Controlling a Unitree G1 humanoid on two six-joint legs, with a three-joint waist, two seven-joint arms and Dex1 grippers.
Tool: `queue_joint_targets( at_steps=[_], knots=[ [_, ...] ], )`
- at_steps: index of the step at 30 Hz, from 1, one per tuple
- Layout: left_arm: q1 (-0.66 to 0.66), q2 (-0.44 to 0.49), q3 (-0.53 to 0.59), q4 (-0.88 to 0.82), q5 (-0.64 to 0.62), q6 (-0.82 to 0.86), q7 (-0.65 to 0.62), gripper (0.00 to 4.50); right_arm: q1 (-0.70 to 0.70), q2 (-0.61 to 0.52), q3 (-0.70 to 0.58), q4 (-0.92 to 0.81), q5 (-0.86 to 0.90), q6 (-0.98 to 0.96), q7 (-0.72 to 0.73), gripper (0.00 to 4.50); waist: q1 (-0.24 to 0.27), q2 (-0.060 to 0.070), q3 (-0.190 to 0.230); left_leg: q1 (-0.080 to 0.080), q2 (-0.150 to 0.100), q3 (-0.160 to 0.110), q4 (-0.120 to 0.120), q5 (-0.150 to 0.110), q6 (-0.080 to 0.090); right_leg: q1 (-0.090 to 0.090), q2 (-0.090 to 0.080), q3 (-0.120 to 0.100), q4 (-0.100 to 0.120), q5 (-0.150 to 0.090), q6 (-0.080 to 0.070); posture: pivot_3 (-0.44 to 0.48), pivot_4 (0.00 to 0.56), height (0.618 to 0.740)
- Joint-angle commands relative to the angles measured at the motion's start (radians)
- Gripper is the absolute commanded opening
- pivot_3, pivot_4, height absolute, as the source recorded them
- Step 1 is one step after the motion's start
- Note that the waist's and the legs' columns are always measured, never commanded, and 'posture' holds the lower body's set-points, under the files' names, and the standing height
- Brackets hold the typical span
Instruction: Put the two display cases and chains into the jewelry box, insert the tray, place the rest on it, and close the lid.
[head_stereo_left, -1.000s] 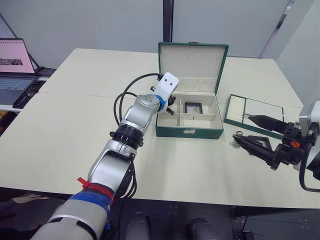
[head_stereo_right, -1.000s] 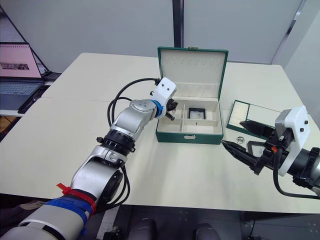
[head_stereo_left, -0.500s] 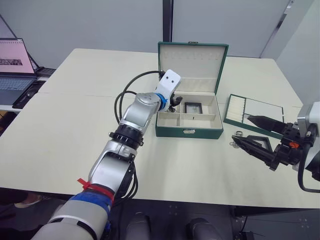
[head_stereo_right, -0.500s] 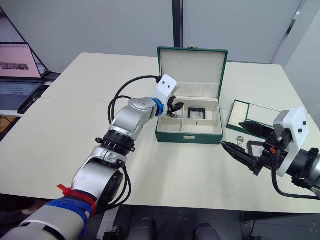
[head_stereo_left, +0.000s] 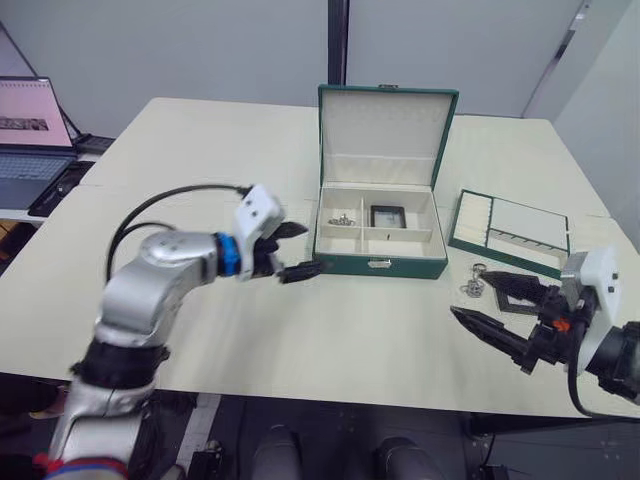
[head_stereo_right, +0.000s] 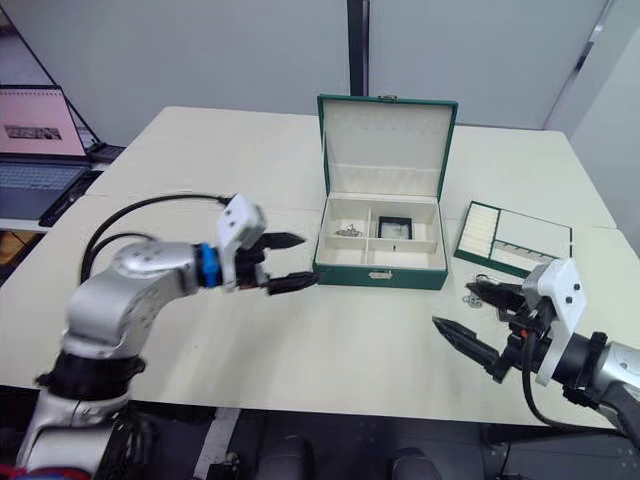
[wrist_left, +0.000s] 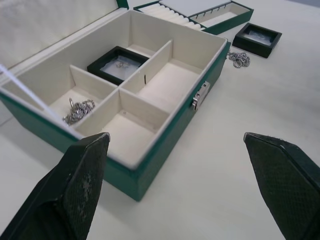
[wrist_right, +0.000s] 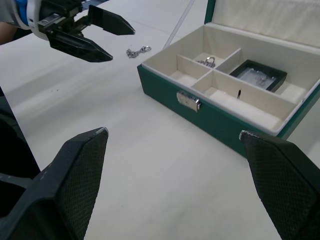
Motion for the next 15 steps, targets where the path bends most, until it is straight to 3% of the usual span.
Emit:
queue_joint_targets(
  at_steps=[1, 7, 12, 15],
  knots=[
    [0.104, 0.055, 0.138, -0.074, -0.07, -0.052, -0.04, 4.48, 0.044, 0.019, -0.019, -0.052, 0.001, -0.026, 0.015, 4.5, -0.001, 0.0, 0.0, 0.0, 0.0, 0.0, 0.0, 0.0, 0.0, 0.0, 0.0, 0.0, 0.0, 0.0, 0.0, 0.0, 0.15, 0.74],
    [0.358, 0.152, 0.344, -0.067, -0.186, -0.094, -0.182, 4.48, 0.236, 0.05, -0.08, -0.09, -0.045, -0.042, 0.09, 4.5, -0.002, 0.0, 0.0, 0.001, 0.0, 0.0, 0.0, 0.0, 0.0, 0.001, 0.0, -0.001, -0.001, 0.0, 0.0, 0.0, 0.15, 0.74],
    [0.57, 0.216, 0.469, -0.007, -0.159, -0.227, -0.303, 4.48, 0.388, 0.088, -0.137, -0.098, -0.103, -0.072, 0.166, 4.5, -0.004, 0.0, -0.001, 0.001, 0.0, -0.001, -0.001, -0.002, 0.003, 0.001, 0.0, -0.001, -0.001, 0.0, 0.0, 0.0, 0.15, 0.74],
    [0.621, 0.258, 0.505, 0.023, -0.166, -0.259, -0.35, 4.48, 0.411, 0.103, -0.148, -0.091, -0.116, -0.091, 0.183, 4.5, -0.007, 0.0, -0.001, 0.001, 0.0, -0.001, -0.001, -0.002, 0.004, 0.001, 0.0, -0.001, -0.002, 0.0, -0.001, 0.0, 0.15, 0.74]
  ],
)
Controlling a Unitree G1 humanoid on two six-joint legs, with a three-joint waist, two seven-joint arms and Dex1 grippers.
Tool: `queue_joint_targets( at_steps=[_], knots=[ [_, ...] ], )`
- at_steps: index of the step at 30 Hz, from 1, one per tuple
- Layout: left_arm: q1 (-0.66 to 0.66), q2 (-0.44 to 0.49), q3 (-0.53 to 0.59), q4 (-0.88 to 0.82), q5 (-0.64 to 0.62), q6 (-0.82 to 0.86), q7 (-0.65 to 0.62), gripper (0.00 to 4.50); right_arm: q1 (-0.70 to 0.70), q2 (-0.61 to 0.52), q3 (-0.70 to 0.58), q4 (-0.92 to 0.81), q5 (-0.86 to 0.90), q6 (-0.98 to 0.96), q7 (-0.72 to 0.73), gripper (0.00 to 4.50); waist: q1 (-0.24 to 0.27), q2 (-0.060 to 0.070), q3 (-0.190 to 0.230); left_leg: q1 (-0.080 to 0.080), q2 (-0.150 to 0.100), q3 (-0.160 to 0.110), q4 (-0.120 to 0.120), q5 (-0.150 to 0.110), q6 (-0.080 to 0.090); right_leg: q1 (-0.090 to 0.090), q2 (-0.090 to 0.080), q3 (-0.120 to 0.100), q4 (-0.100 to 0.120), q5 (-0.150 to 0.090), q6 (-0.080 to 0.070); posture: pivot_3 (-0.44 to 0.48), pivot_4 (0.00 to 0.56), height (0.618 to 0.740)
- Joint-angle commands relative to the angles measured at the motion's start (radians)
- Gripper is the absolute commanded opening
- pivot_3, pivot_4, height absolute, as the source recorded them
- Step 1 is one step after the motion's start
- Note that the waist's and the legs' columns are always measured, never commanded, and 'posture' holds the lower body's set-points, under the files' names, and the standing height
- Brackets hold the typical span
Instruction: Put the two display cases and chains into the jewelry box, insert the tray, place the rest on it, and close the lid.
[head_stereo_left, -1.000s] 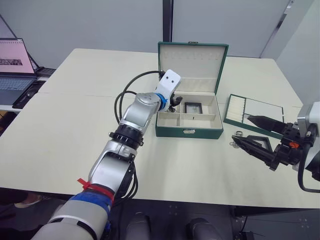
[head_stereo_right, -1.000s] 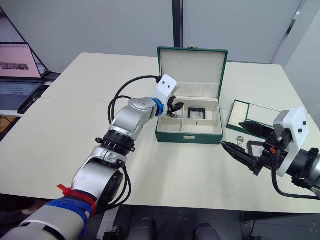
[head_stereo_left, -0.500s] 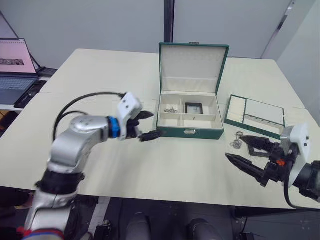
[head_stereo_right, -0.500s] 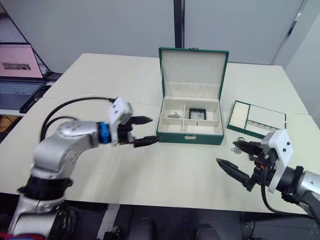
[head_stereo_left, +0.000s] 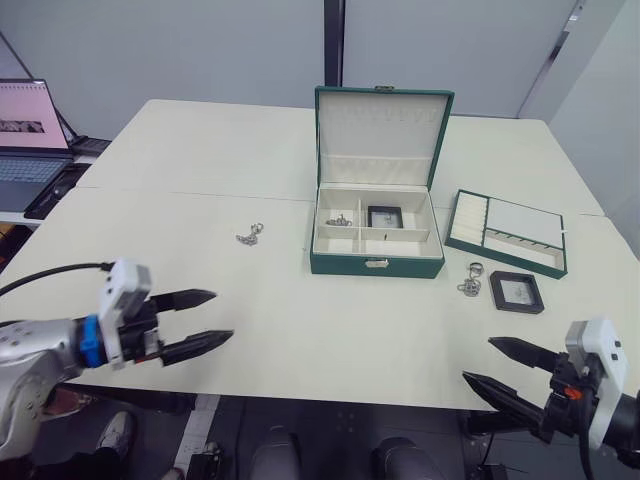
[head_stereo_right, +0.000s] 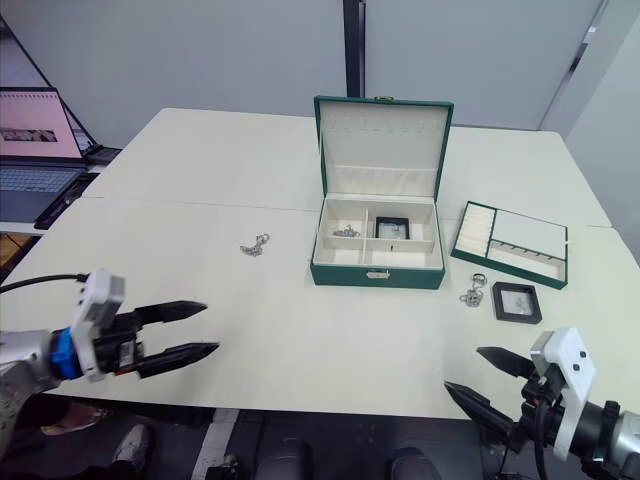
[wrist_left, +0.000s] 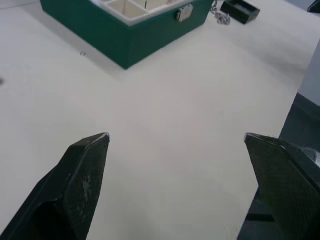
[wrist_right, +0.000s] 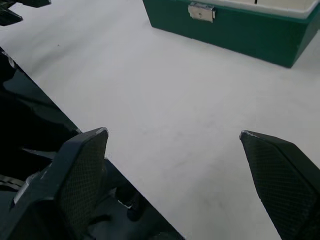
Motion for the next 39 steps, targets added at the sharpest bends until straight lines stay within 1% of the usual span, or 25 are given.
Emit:
queue_joint_targets(
  at_steps=[1, 5, 8, 10, 12, 15, 16, 21, 25, 28, 31, 33, 37, 39],
  knots=[
    [0.009, 0.048, 0.058, 0.015, -0.01, -0.05, -0.045, 4.48, 0.008, 0.011, -0.041, -0.017, -0.015, -0.039, 0.029, 4.5, -0.002, -0.001, 0.0, 0.0, 0.0, -0.001, 0.0, 0.0, 0.0, 0.0, 0.0, 0.0, 0.0, 0.0, 0.0, 0.0, 0.15, 0.74],
    [-0.032, 0.058, 0.036, 0.019, -0.037, -0.043, -0.024, 4.48, 0.016, 0.02, -0.04, -0.021, -0.022, -0.048, 0.034, 4.5, -0.002, -0.001, -0.001, 0.001, 0.0, -0.002, 0.0, 0.0, 0.0, -0.002, 0.0, -0.002, -0.002, 0.0, 0.0, 0.0, 0.15, 0.74],
    [-0.077, 0.051, 0.006, -0.017, -0.058, -0.004, 0.028, 4.48, 0.011, 0.019, -0.037, -0.037, -0.02, -0.053, 0.026, 4.5, -0.002, -0.001, -0.001, 0.0, 0.0, -0.002, 0.0, 0.0, 0.0, -0.001, 0.0, -0.002, -0.003, 0.0, 0.0, 0.0, 0.15, 0.74],
    [-0.133, 0.018, -0.004, -0.043, -0.087, 0.057, 0.132, 4.48, -0.031, 0.003, -0.035, -0.057, 0.0, -0.052, -0.008, 4.5, -0.002, -0.001, -0.001, 0.0, 0.0, -0.002, 0.0, 0.0, 0.0, 0.0, 0.0, -0.002, -0.003, 0.0, 0.0, 0.0, 0.15, 0.74],
    [-0.164, 0.0, -0.009, -0.063, -0.111, 0.104, 0.197, 4.48, -0.07, -0.011, -0.028, -0.066, 0.016, -0.045, -0.036, 4.5, -0.003, -0.001, -0.001, 0.0, 0.0, -0.003, 0.0, 0.0, 0.0, 0.004, 0.0, -0.002, -0.003, 0.0, 0.0, 0.0, 0.15, 0.74],
    [-0.208, -0.079, -0.005, -0.124, -0.096, 0.159, 0.414, 4.48, -0.223, -0.05, 0.054, -0.096, 0.087, -0.028, -0.152, 4.5, -0.014, -0.001, -0.001, 0.001, 0.0, -0.003, 0.0, 0.0, 0.0, 0.005, 0.0, -0.002, -0.003, 0.0, 0.0, 0.0, 0.15, 0.74],
    [-0.213, -0.093, -0.004, -0.139, -0.088, 0.173, 0.462, 4.48, -0.257, -0.06, 0.074, -0.099, 0.109, -0.021, -0.181, 4.5, -0.018, -0.001, -0.001, 0.001, 0.0, -0.003, 0.0, 0.0, 0.0, 0.005, 0.0, -0.002, -0.003, 0.0, 0.0, 0.0, 0.15, 0.74],
    [-0.202, -0.092, -0.01, -0.152, -0.14, 0.219, 0.466, 4.48, -0.444, -0.108, 0.2, -0.095, 0.211, -0.008, -0.3, 4.5, -0.021, -0.001, -0.001, 0.0, 0.0, -0.005, 0.0, 0.0, 0.0, 0.005, 0.0, -0.003, -0.003, 0.0, 0.0, 0.0, 0.15, 0.74],
    [-0.209, -0.098, -0.013, -0.168, -0.146, 0.228, 0.506, 4.48, -0.533, -0.134, 0.254, -0.085, 0.211, -0.007, -0.34, 4.5, -0.021, -0.001, -0.001, 0.0, 0.0, -0.005, 0.0, 0.0, 0.0, 0.005, 0.0, -0.003, -0.003, 0.0, 0.0, 0.0, 0.15, 0.74],
    [-0.208, -0.104, -0.012, -0.169, -0.142, 0.233, 0.545, 4.48, -0.572, -0.143, 0.28, -0.077, 0.167, -0.014, -0.346, 4.5, -0.021, -0.001, -0.001, 0.0, -0.001, -0.005, 0.0, 0.0, 0.0, 0.005, 0.0, -0.003, -0.003, 0.0, 0.0, 0.0, 0.15, 0.74],
    [-0.218, -0.119, -0.005, -0.158, -0.156, 0.245, 0.588, 4.48, -0.581, -0.147, 0.29, -0.069, 0.153, -0.013, -0.335, 4.5, -0.021, -0.002, -0.001, 0.0, -0.001, -0.005, 0.0, 0.0, 0.0, 0.005, 0.0, -0.003, -0.003, 0.0, 0.0, 0.0, 0.15, 0.74],
    [-0.247, -0.138, -0.004, -0.139, -0.152, 0.275, 0.66, 4.48, -0.589, -0.147, 0.294, -0.062, 0.156, -0.016, -0.325, 4.5, -0.021, -0.002, -0.001, 0.0, -0.001, -0.005, 0.0, 0.0, 0.0, 0.005, 0.0, -0.003, -0.003, 0.0, 0.0, 0.0, 0.15, 0.74],
    [-0.335, -0.2, -0.054, -0.109, -0.072, 0.304, 0.844, 4.48, -0.602, -0.144, 0.3, -0.047, 0.151, -0.016, -0.316, 4.5, -0.019, -0.002, -0.001, 0.0, -0.001, -0.006, 0.001, 0.0, 0.0, 0.006, 0.0, -0.004, -0.003, 0.0, 0.0, 0.0, 0.15, 0.74],
    [-0.373, -0.227, -0.073, -0.101, -0.056, 0.322, 0.9, 4.48, -0.605, -0.145, 0.305, -0.046, 0.143, -0.015, -0.313, 4.5, -0.018, -0.002, -0.001, 0.0, -0.001, -0.007, 0.001, 0.0, 0.0, 0.007, 0.0, -0.004, -0.003, 0.0, 0.0, 0.0, 0.15, 0.74]
  ],
)
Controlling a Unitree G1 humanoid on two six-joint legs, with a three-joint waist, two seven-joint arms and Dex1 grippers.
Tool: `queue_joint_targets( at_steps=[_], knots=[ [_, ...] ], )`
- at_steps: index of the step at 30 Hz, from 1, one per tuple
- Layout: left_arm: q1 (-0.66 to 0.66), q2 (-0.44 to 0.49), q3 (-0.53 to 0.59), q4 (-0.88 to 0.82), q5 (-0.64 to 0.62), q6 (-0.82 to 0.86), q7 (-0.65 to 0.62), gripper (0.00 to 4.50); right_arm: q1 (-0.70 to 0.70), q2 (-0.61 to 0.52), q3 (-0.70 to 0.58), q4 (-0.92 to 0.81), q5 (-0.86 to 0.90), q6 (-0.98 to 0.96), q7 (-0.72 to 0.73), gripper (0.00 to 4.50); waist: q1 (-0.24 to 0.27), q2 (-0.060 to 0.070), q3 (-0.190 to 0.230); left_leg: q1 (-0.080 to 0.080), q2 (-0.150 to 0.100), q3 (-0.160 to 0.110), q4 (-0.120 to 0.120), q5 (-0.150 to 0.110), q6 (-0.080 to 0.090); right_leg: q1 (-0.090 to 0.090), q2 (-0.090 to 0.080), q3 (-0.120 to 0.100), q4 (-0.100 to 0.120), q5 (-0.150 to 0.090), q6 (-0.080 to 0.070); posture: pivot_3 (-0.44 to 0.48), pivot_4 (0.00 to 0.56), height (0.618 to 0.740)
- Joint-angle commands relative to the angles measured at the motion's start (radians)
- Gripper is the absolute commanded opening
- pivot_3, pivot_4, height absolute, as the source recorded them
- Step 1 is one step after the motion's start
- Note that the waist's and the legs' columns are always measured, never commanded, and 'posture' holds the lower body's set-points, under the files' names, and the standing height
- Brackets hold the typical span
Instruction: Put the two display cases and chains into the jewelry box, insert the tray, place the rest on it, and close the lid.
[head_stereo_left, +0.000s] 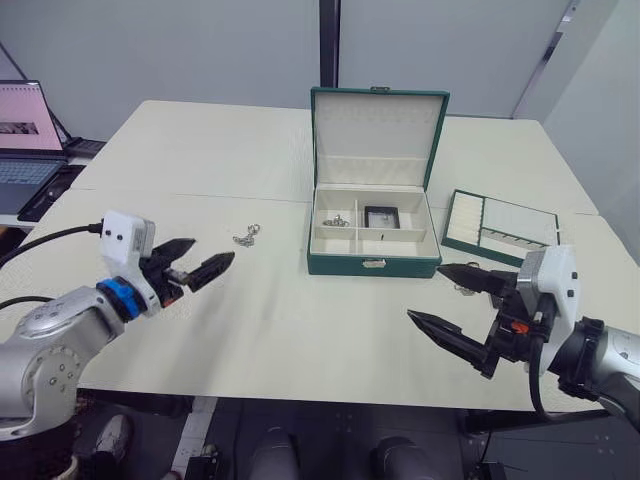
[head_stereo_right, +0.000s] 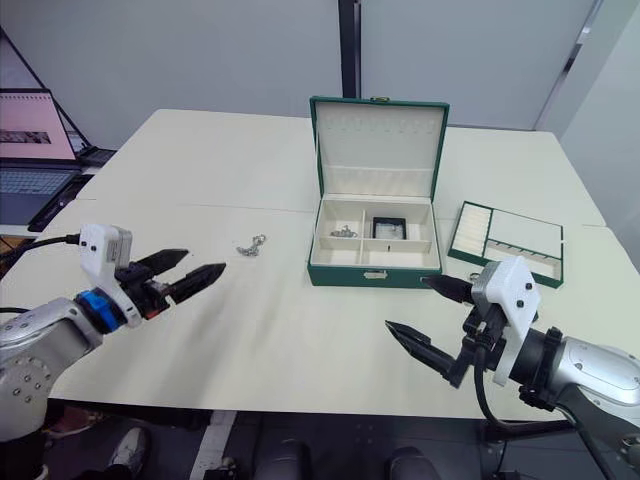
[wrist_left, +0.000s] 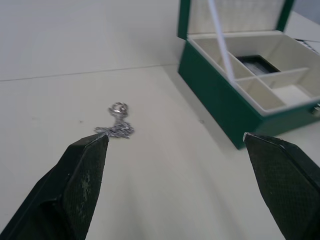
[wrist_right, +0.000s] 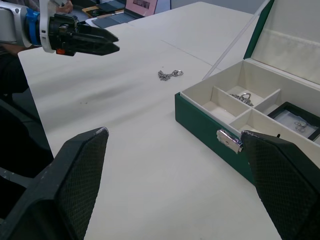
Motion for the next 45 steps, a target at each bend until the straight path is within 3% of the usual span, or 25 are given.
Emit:
queue_joint_targets(
  at_steps=[1, 9, 14, 28, 35, 45],
  knots=[
    [-0.047, -0.025, -0.029, 0.001, 0.033, 0.028, 0.095, 4.48, -0.015, -0.006, -0.002, -0.008, -0.008, -0.014, 0.011, 4.5, 0.001, 0.0, 0.0, 0.0, 0.0, 0.0, 0.0, 0.001, -0.001, 0.0, 0.0, 0.0, 0.0, 0.0, 0.0, 0.0, 0.15, 0.74],
    [-0.041, -0.017, -0.05, 0.022, 0.056, 0.04, 0.1, 4.48, -0.032, -0.014, -0.01, -0.004, -0.005, -0.008, 0.019, 4.5, -0.002, 0.0, 0.0, 0.0, 0.0, -0.001, 0.0, 0.001, -0.002, 0.0, 0.0, -0.001, 0.0, 0.0, 0.0, 0.0, 0.15, 0.74],
    [-0.118, -0.046, -0.143, 0.073, 0.141, 0.055, 0.185, 4.48, -0.036, -0.023, -0.009, -0.001, -0.008, -0.004, 0.021, 4.5, 0.003, 0.0, 0.0, 0.0, 0.0, -0.002, 0.0, 0.001, -0.002, 0.002, 0.0, -0.002, 0.0, 0.0, 0.0, 0.0, 0.15, 0.74],
    [-0.317, -0.147, -0.363, 0.434, 0.368, -0.09, 0.185, 4.48, -0.049, -0.052, -0.023, 0.002, 0.029, 0.01, 0.005, 4.5, 0.01, 0.0, 0.0, 0.0, -0.001, -0.004, 0.0, 0.002, -0.003, 0.003, 0.0, -0.003, -0.001, 0.0, 0.0, 0.0, 0.15, 0.74],
    [-0.433, -0.204, -0.392, 0.652, 0.443, -0.197, 0.17, 4.48, -0.06, -0.049, -0.015, 0.004, 0.03, 0.011, -0.003, 4.5, 0.017, 0.0, 0.0, 0.0, -0.001, -0.004, 0.0, 0.002, -0.003, 0.003, 0.0, -0.004, -0.001, 0.0, 0.0, 0.0, 0.15, 0.74],
    [-0.519, -0.271, -0.399, 0.793, 0.497, -0.253, 0.154, 4.48, -0.06, -0.052, -0.026, -0.001, 0.045, 0.014, -0.024, 4.5, 0.025, 0.0, 0.0, 0.0, -0.001, -0.004, 0.0, 0.002, -0.003, 0.004, 0.0, -0.004, -0.001, 0.0, 0.0, 0.0, 0.15, 0.74]
  ],
)
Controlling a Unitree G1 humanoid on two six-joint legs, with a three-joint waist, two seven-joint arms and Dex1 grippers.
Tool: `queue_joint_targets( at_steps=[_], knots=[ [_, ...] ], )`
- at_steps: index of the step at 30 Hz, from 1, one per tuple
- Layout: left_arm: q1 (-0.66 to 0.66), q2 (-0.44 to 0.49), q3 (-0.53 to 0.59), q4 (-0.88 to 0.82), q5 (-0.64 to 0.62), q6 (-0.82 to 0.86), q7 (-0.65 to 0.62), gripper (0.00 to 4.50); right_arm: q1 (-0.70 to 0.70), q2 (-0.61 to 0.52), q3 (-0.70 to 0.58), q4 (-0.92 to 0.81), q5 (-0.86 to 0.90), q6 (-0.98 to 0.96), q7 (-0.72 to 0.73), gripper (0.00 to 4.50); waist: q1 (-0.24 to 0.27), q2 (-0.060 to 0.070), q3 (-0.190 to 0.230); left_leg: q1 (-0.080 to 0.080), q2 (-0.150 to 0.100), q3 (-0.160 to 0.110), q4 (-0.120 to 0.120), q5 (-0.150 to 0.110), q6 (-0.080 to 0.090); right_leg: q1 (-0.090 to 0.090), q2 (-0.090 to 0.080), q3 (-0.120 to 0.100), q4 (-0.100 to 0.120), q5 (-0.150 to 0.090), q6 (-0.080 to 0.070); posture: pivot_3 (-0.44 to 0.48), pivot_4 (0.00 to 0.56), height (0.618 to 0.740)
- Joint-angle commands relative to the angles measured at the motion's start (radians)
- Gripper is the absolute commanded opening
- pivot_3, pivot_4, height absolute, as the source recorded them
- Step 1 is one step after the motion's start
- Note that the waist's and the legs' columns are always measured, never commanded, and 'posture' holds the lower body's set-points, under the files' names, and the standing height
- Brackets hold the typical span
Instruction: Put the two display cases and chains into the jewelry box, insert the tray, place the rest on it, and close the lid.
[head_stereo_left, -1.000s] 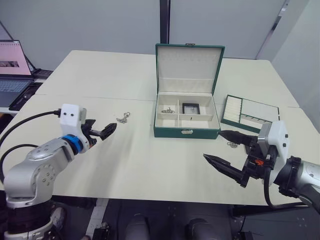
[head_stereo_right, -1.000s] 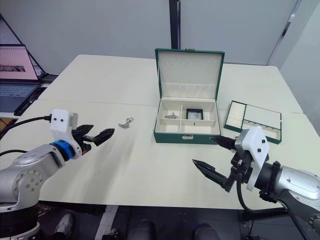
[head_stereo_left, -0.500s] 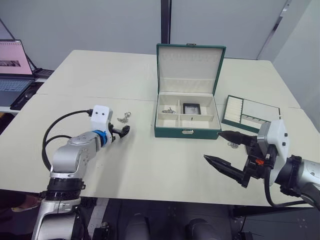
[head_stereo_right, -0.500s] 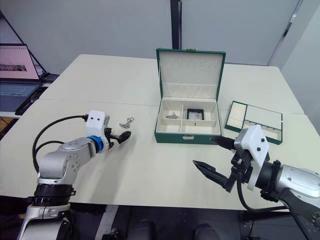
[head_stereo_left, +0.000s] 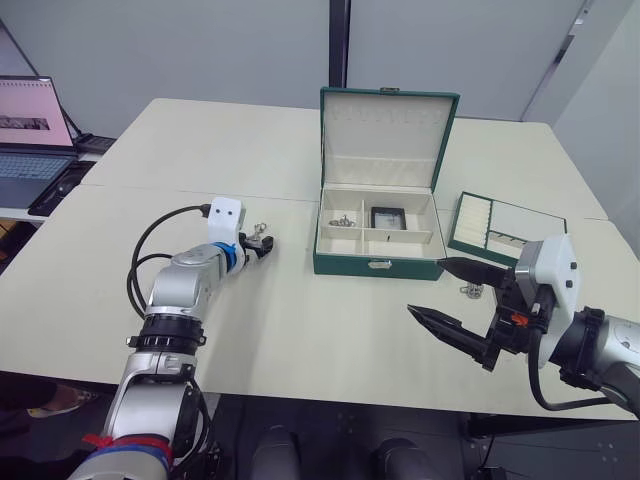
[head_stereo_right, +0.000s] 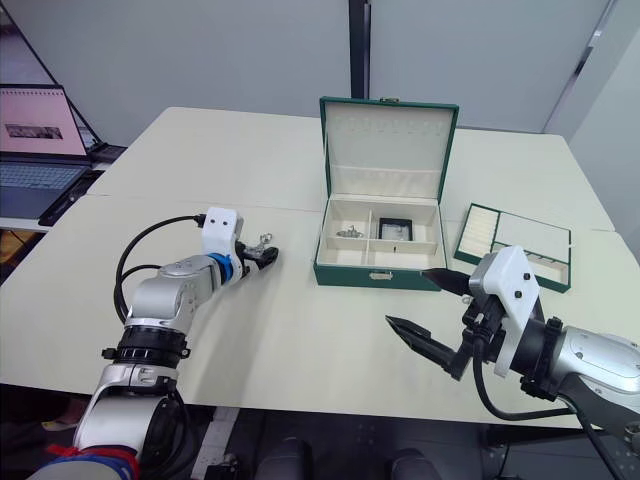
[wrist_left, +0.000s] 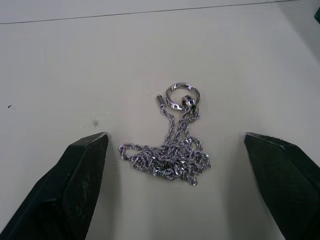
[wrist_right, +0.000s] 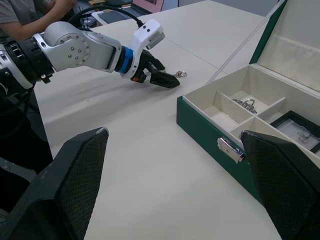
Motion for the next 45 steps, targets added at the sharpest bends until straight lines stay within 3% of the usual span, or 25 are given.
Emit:
queue_joint_targets(
  at_steps=[1, 6, 9, 20, 22, 36, 45],
  knots=[
    [-0.014, -0.014, -0.006, 0.006, 0.016, -0.002, -0.014, 4.48, 0.0, -0.01, -0.03, -0.015, 0.022, -0.007, -0.012, 4.5, 0.0, 0.0, 0.0, 0.0, 0.0, 0.0, 0.0, 0.0, 0.0, 0.0, 0.0, 0.0, 0.0, 0.0, 0.0, 0.0, 0.15, 0.74],
    [0.0, -0.024, -0.01, -0.013, 0.027, 0.015, -0.018, 4.48, 0.011, -0.015, -0.042, -0.022, 0.035, -0.006, -0.022, 4.5, 0.001, 0.0, 0.0, 0.0, 0.0, 0.0, 0.0, 0.0, 0.0, 0.001, 0.0, 0.0, 0.0, 0.0, 0.0, 0.0, 0.15, 0.74],
    [0.002, -0.021, -0.011, -0.022, 0.039, 0.036, -0.014, 3.91, 0.014, -0.02, -0.046, -0.021, 0.044, -0.008, -0.025, 4.5, 0.001, 0.0, 0.0, 0.0, 0.0, 0.0, 0.0, 0.0, 0.0, 0.001, 0.0, 0.0, 0.0, 0.0, 0.0, 0.0, 0.15, 0.74],
    [-0.002, -0.021, -0.003, -0.04, 0.049, 0.076, -0.008, 0.46, 0.002, -0.028, -0.042, -0.012, 0.055, -0.013, -0.024, 4.5, 0.0, 0.0, 0.0, 0.0, 0.0, -0.001, 0.0, 0.0, 0.0, 0.001, 0.0, -0.001, 0.0, 0.0, 0.0, 0.0, 0.15, 0.74],
    [-0.004, -0.022, -0.002, -0.041, 0.049, 0.079, -0.008, 0.06, 0.001, -0.029, -0.042, -0.011, 0.057, -0.012, -0.024, 4.5, 0.0, 0.0, 0.0, 0.0, 0.0, -0.001, 0.0, 0.0, 0.0, 0.001, 0.0, -0.001, 0.0, 0.0, 0.0, 0.0, 0.15, 0.74],
    [-0.011, -0.023, -0.015, -0.05, 0.072, 0.057, -0.028, 0.06, 0.009, -0.036, -0.054, -0.002, 0.055, -0.01, -0.013, 4.5, 0.0, 0.0, 0.0, 0.0, 0.0, -0.001, 0.0, 0.0, 0.0, 0.001, 0.0, -0.001, 0.0, 0.0, 0.0, 0.0, 0.15, 0.74],
    [-0.012, 0.009, -0.023, -0.175, 0.113, 0.056, -0.02, 0.06, 0.014, -0.037, -0.064, 0.004, 0.049, -0.011, -0.005, 4.5, 0.0, 0.0, 0.0, 0.0, 0.0, -0.001, 0.0, 0.0, 0.0, 0.001, 0.0, -0.001, 0.0, 0.0, 0.0, 0.0, 0.15, 0.74]
  ],
)
